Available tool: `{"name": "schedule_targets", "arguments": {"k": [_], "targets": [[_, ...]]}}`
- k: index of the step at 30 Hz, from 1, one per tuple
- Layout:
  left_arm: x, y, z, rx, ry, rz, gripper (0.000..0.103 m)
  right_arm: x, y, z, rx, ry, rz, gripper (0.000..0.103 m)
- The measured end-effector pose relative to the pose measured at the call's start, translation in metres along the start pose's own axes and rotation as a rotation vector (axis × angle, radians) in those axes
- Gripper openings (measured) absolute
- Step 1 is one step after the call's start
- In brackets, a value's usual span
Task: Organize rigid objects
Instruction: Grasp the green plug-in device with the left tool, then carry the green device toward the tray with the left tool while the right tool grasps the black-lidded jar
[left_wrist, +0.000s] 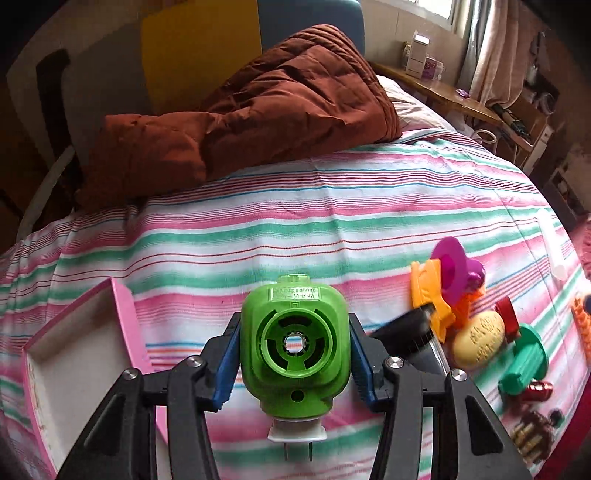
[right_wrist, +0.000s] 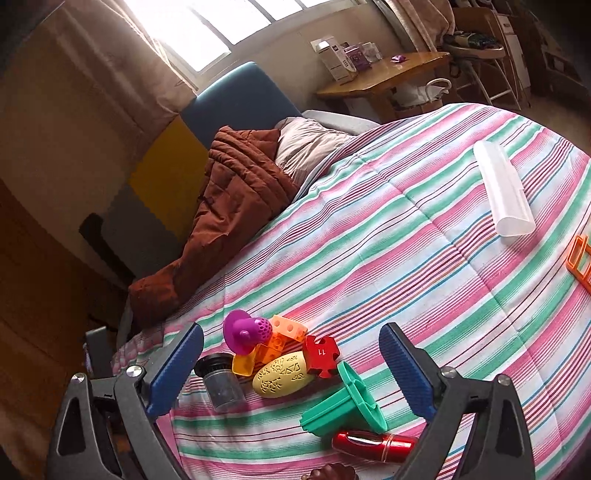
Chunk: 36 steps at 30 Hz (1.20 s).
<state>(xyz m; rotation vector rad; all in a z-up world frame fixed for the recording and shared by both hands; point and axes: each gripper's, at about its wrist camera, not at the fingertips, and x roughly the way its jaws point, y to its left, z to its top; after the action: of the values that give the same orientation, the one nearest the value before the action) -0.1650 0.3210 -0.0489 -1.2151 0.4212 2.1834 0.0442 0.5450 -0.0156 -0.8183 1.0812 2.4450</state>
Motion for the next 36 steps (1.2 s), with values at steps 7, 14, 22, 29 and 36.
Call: {"name": "schedule_targets", "arguments": {"k": [7, 14, 22, 29, 36], "targets": [[-0.054, -0.002, -0.046, -0.052, -0.057, -0.061, 0.053, 0.017, 0.014, -0.010, -0.059, 0.094, 0.072, 0.091], [-0.100, 0.016, -0.098, -0.102, -0.099, -0.073, 0.053, 0.036, 0.048, -0.036, -0.211, 0.218, 0.088, 0.064], [-0.133, 0.050, -0.143, -0.178, -0.115, -0.051, 0.053, 0.065, 0.112, -0.069, -0.479, 0.290, 0.027, 0.059], [-0.166, 0.095, -0.167, -0.258, -0.169, 0.001, 0.053, 0.128, 0.150, -0.086, -0.636, 0.386, -0.087, 0.053], [-0.177, 0.131, -0.191, -0.348, -0.180, 0.042, 0.053, 0.146, 0.146, -0.106, -0.646, 0.449, -0.093, 0.043]]}}
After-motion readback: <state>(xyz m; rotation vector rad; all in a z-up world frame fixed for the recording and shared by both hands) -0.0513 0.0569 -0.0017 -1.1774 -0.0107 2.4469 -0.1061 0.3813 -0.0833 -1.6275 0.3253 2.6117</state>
